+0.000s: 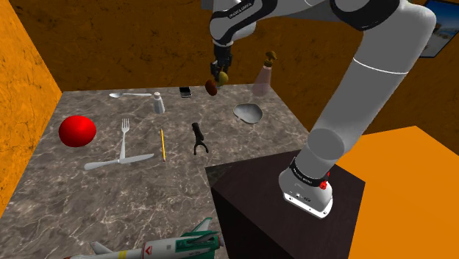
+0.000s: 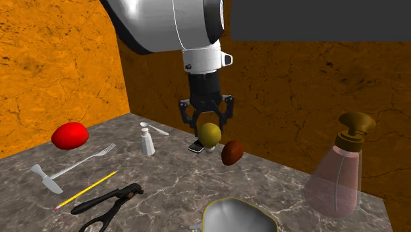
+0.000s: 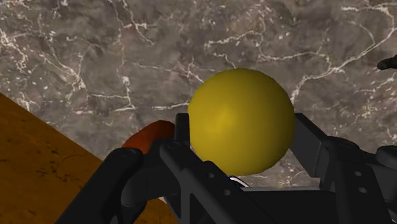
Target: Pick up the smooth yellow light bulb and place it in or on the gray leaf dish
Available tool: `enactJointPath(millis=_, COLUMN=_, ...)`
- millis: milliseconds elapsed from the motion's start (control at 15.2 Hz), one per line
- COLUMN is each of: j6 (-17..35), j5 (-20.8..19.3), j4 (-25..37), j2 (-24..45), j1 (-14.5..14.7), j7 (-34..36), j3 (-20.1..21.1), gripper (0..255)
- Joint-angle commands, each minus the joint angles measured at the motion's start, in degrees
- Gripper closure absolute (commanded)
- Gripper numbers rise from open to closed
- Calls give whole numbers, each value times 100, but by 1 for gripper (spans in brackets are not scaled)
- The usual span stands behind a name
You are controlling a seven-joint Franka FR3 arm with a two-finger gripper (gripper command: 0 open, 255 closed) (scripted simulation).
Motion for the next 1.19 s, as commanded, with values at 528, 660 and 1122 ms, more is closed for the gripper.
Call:
enactJointPath(millis=528, j6=167, j5=-220, j4=-2098, j2=-1994, j1=-393, j7=-629, j3=-397, gripper=255)
enactJointPath(millis=660, j6=136, j5=-305, j4=-2451, j2=-2393, j1=-494, j7=-770, j3=-501, gripper=255)
enactJointPath(millis=1122, j6=650, j5=-398, j4=-2876, j2=-2313, j1=-569, j7=-806, j3=-589, gripper=255)
